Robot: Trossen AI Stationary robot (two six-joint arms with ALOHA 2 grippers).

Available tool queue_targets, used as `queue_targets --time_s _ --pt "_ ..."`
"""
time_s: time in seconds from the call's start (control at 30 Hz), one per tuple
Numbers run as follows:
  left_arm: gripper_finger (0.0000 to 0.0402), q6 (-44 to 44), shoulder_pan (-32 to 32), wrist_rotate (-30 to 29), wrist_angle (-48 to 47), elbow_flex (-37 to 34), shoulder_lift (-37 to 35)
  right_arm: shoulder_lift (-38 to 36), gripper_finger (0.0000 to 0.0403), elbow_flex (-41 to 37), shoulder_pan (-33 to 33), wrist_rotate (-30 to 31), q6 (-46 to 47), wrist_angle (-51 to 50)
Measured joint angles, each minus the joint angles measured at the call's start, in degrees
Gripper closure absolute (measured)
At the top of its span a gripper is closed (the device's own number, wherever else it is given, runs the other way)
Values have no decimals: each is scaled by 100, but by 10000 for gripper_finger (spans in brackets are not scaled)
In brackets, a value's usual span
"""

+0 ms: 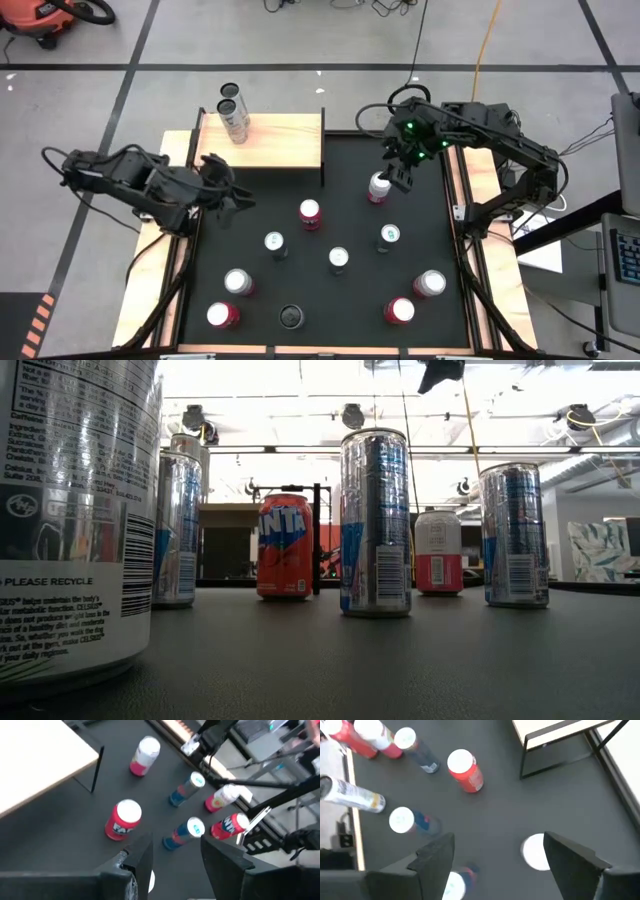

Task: Place canned beverage on shelf
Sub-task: Put the top pink soda can on the shelf

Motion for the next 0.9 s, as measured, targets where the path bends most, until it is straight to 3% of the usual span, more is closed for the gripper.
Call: queue_targets --time_s 0.3,0.47,0.73,0.9 --pt "235 -260 -83 70 -110 0 533 -7 121 0 -357 -741 -1340 56" --pt "235 -824 -83 181 -199 0 805 11 121 -9 -584 -1024 -2074 178" --pt "235 -1042 38 355 -600 0 1271 46 121 -11 -981 -1330 -2162 226" --pt "235 -971 187 29 -679 0 1480 46 121 -34 -1111 -1280 -1901 43"
